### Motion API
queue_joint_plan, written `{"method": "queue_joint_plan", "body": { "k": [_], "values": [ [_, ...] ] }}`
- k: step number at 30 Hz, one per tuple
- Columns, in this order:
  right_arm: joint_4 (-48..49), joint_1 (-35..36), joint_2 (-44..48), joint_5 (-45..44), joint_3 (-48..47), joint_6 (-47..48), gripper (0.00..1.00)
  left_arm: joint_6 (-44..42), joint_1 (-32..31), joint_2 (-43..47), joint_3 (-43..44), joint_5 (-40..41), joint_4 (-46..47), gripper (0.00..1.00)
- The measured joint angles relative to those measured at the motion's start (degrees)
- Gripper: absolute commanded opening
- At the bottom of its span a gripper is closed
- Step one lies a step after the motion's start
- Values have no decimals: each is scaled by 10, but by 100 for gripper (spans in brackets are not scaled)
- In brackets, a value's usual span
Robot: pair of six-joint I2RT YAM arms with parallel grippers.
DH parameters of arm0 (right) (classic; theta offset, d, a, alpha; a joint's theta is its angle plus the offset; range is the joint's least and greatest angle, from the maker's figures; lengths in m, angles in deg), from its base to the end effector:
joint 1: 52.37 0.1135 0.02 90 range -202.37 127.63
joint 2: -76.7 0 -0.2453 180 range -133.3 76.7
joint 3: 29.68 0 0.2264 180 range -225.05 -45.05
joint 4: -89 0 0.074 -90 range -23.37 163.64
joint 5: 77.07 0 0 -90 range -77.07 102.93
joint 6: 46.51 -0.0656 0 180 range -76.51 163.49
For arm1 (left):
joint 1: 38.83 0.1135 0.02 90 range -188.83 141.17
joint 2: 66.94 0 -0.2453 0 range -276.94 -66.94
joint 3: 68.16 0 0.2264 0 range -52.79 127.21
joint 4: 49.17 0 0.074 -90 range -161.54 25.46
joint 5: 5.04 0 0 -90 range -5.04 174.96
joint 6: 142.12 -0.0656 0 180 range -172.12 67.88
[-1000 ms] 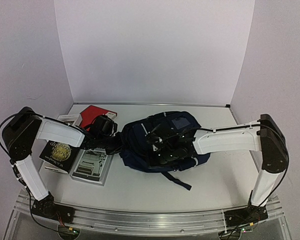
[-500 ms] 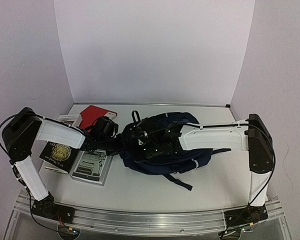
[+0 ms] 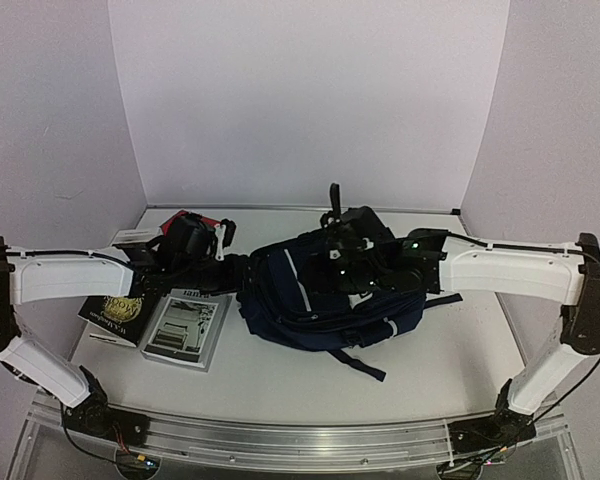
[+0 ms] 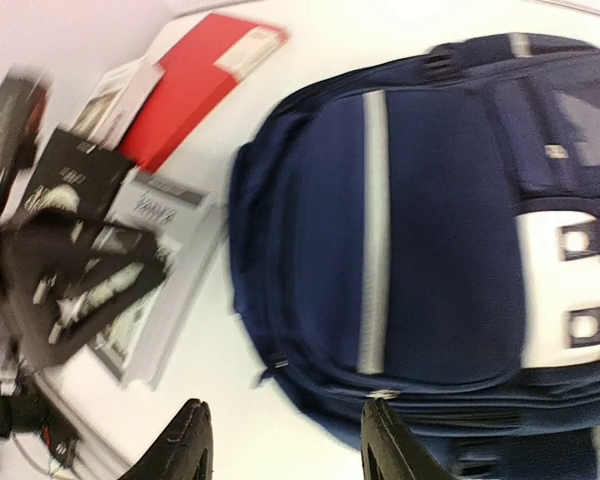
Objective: Pack the student bag
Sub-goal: Unzip the student bag at the center of the board.
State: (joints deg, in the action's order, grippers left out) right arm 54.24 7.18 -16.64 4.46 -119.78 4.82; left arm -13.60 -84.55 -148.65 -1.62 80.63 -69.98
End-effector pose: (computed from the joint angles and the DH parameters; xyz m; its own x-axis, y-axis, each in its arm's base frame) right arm 0.1957 0.3139 0.2601 -0.7396 -0.0387 -0.6719 -0.4248 0.8011 0.4216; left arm 0.2170 -0.2297 0.2151 -0.7921 -0.0772 -0.6055 0.3365 0.7724 -0.5387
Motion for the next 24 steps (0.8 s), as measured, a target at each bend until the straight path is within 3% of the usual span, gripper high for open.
{"method": "queue_joint_plan", "body": {
  "k": [7, 12, 20, 24],
  "values": [
    [-5, -55, 26, -27, 73, -6, 50, -21, -107, -64, 47, 3, -52, 67],
    [-8, -55, 38, -28, 95, -7, 50, -25, -128, -120, 100, 33, -91, 46],
    [-3, -55, 69, -28, 112, -14, 50, -26, -132, -159, 139, 98, -154, 44],
    [2, -55, 70, -27, 112, -17, 50, -27, -132, -166, 152, 110, -168, 31]
  ]
}}
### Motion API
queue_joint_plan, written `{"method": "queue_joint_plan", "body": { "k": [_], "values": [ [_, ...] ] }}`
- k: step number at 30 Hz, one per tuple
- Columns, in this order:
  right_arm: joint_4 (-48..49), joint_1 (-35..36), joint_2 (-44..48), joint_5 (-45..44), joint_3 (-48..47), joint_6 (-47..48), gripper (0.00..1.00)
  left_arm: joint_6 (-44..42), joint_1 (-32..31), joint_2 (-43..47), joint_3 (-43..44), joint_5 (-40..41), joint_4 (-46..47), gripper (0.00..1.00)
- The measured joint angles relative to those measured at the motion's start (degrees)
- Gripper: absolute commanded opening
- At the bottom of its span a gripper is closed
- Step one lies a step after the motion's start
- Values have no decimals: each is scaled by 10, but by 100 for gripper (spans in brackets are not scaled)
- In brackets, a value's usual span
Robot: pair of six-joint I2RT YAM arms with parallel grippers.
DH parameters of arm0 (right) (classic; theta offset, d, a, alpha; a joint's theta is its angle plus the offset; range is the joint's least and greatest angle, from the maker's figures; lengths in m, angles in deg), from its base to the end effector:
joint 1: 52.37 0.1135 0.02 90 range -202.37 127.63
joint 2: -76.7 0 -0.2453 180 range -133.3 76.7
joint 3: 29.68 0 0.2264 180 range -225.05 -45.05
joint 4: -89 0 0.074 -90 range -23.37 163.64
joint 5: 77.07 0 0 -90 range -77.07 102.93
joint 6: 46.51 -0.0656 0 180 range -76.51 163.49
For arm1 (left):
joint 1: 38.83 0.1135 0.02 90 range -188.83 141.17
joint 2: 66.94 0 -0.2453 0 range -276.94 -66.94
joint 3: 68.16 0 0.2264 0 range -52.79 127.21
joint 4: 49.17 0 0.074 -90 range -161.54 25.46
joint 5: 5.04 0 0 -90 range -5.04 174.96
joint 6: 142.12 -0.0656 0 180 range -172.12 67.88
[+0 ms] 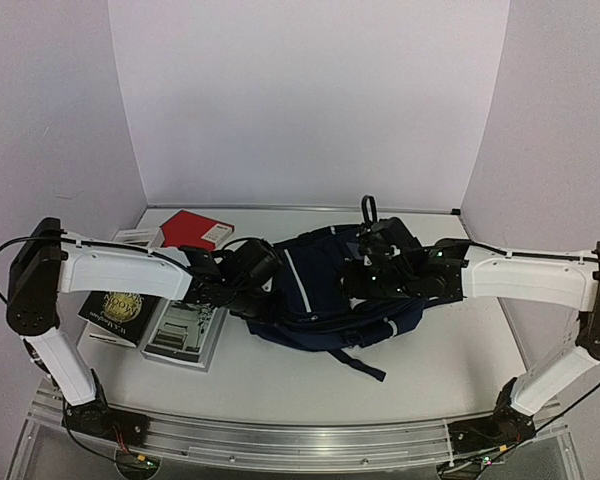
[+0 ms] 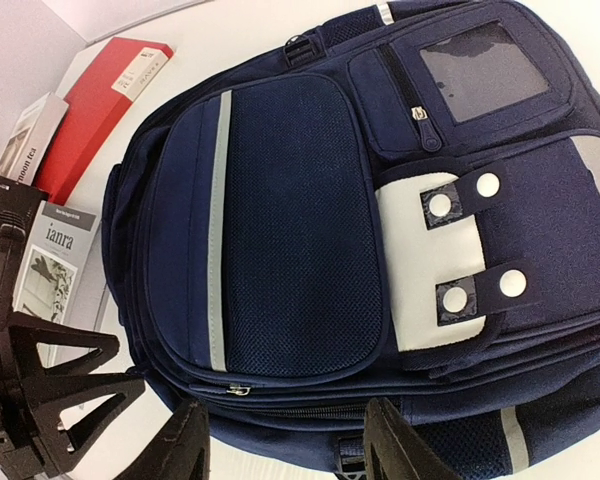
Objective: Pack the student bag
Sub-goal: Unzip the student bag at the center of the board.
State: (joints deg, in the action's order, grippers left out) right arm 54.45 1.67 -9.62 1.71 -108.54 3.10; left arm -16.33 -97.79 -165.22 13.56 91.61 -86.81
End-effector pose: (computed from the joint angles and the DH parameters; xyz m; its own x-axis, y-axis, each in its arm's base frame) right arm 0.2050 0.2609 0.2363 -0.7588 0.0365 -0.6503 -0.2854 0.8789 0.3823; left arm 0.1889 -0.2992 0.1788 -0.8165 0.2302 -0.5294 0.4174 0.8689 -0.2659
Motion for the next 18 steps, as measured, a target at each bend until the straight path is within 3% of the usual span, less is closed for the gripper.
{"method": "queue_joint_plan", "body": {
  "k": [9, 15, 18],
  "values": [
    [3, 0, 3, 1, 8, -2, 50, 2, -4, -12, 7, 0, -16, 28],
    [3, 0, 5, 1, 9, -1, 49, 2, -4, -13, 7, 1, -19, 3],
    [11, 0, 9, 6, 13, 7, 48, 3, -4, -13, 7, 7, -21, 0]
  ]
}}
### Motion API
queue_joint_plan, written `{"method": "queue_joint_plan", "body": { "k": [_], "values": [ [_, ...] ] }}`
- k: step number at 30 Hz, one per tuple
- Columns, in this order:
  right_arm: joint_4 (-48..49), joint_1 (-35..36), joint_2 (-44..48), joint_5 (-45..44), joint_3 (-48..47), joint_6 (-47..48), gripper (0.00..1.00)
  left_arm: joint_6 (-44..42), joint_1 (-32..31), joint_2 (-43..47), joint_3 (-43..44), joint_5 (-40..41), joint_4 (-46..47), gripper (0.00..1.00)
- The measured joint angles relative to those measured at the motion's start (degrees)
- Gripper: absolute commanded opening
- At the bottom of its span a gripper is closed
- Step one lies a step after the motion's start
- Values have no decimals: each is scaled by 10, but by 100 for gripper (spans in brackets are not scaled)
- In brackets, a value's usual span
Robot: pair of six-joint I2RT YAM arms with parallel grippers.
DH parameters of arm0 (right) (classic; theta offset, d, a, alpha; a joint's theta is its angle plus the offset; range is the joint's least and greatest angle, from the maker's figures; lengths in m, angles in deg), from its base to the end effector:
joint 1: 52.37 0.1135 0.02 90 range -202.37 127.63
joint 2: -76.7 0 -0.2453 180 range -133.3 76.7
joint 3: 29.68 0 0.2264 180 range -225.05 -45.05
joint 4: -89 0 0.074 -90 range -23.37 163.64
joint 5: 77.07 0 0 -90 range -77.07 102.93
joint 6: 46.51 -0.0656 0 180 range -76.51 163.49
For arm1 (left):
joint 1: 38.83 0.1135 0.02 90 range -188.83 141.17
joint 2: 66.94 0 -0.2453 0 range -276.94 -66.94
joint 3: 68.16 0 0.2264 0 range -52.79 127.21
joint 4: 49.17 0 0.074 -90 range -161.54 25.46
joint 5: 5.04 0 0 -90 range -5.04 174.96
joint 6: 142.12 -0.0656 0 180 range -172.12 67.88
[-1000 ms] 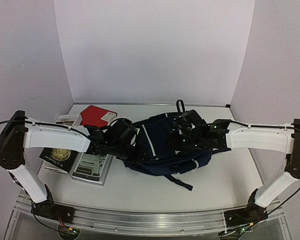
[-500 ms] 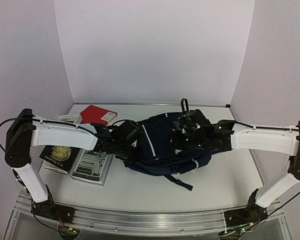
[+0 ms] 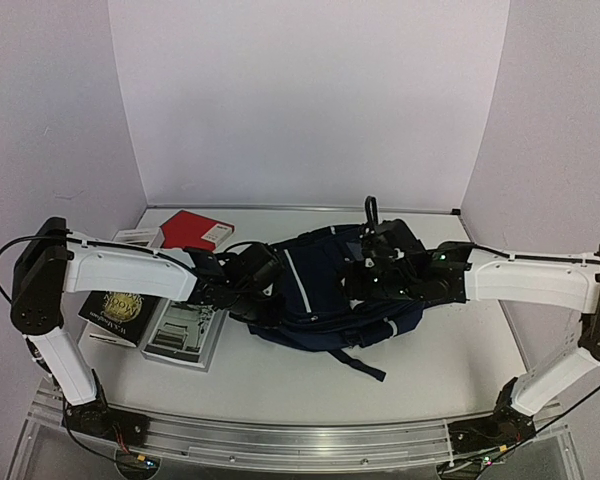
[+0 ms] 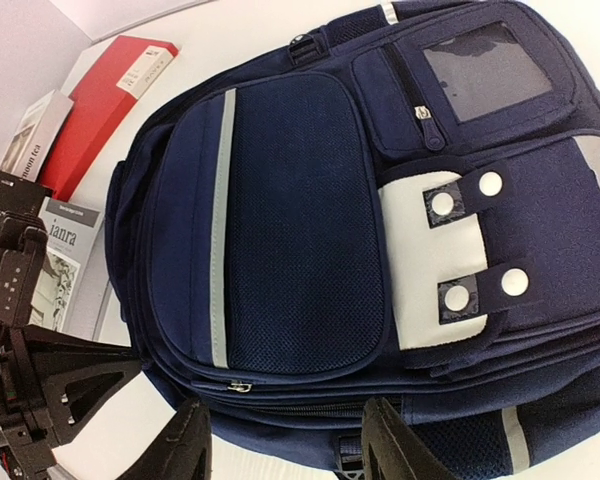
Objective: Pack the student bag
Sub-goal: Unzip the student bag at the center of the board.
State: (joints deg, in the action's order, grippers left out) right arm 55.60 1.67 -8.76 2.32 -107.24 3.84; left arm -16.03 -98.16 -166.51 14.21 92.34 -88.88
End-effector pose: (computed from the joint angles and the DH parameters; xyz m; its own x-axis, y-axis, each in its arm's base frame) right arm 0.2029 0.2591 0.2355 -0.7542 0.0284 -0.6560 -0.3027 0.8715 0.3858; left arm 0.1873 -0.2993 0.1719 -0.8267 0.2488 -0.5046 0.4087 0.8820 -0.2346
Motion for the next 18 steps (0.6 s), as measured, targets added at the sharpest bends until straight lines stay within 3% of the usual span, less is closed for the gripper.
{"method": "queue_joint_plan", "body": {
  "k": [4, 10, 18],
  "values": [
    [28, 0, 22, 21, 26, 30, 50, -2, 0, 5, -1, 3, 1, 0],
    [95, 11, 74, 73, 64, 106, 60, -31, 0, 74, -26, -16, 36, 0],
    [188, 56, 70, 94, 72, 199, 62, -73, 0, 142, -27, -46, 60, 0]
  ]
}}
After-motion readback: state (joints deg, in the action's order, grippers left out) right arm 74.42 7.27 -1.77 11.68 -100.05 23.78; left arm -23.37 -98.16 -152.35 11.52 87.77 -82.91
